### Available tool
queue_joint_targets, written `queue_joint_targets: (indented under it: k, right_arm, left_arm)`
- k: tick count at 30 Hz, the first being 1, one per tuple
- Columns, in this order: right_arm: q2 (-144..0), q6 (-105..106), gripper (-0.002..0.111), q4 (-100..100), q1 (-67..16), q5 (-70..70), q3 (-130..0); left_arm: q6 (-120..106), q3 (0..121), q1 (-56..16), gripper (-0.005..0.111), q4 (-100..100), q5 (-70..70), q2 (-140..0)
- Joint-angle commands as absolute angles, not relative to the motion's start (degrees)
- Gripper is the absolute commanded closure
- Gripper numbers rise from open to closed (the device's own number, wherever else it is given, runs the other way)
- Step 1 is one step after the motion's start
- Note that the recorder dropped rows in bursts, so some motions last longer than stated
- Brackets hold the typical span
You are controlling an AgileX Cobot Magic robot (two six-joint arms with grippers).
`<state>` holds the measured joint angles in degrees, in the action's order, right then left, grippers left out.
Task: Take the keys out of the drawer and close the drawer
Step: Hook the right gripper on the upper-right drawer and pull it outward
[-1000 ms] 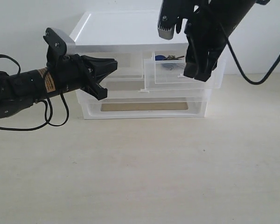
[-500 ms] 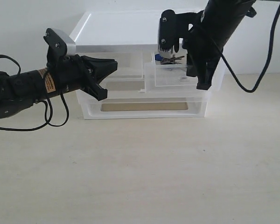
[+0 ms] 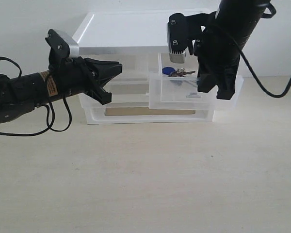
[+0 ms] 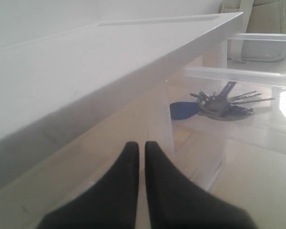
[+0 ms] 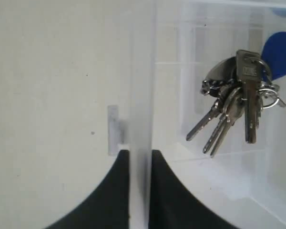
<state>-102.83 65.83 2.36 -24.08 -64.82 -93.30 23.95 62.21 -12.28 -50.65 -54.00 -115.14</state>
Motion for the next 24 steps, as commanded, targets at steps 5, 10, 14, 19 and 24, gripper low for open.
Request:
queue_joint_targets:
  k: [5, 10, 14, 19, 24]
  right_arm:
    - [-102.10, 65.04, 0.108, 3.86, -23.94, -69.96, -93.29]
    - [-102.10, 65.42, 0.108, 2.59, -23.94, -69.96, -90.61]
    - [-102.10, 65.68, 0.108, 2.06, -23.94, -69.96, -89.22]
    - [-101.04, 67.15, 0.108, 2.67, -23.94, -69.96, -89.22]
    - [-100.51, 64.76, 0.108, 3.30, -23.94, -69.96, -89.22]
  left_arm:
    - [25.73, 66.73, -11.39, 0.102, -42.87, -46.15, -117.46]
    - [25.73, 66.73, -11.39, 0.102, -42.87, -46.15, -117.46]
    - [25.73, 66.73, -11.39, 0.102, -42.87, -46.15, -117.46]
    - [25.73, 66.73, -11.39, 0.102, -42.87, -46.15, -117.46]
    - [25.73, 66.73, -11.39, 0.102, -42.87, -46.04, -117.46]
